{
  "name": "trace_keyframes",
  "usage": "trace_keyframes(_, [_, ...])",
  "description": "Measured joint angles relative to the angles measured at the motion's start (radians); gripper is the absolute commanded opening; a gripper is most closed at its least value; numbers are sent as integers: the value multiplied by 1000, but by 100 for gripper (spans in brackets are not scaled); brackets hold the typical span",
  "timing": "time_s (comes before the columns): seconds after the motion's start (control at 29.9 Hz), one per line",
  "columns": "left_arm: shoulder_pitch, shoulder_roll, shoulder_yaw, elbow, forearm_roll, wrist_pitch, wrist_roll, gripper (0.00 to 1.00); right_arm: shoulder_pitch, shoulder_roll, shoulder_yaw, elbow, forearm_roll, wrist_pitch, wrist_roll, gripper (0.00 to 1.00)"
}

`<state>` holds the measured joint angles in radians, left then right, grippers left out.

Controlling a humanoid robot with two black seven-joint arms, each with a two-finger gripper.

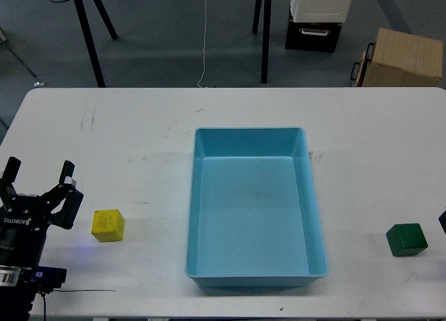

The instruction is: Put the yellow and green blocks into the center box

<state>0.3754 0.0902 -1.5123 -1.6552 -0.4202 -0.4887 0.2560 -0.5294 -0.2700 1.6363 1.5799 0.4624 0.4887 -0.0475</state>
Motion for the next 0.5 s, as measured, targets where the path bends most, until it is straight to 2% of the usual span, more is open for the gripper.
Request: trace_keyframes(0.5, [0,-1,0,0,0,0,-2,100,0,0,3,0,1,0,0,100])
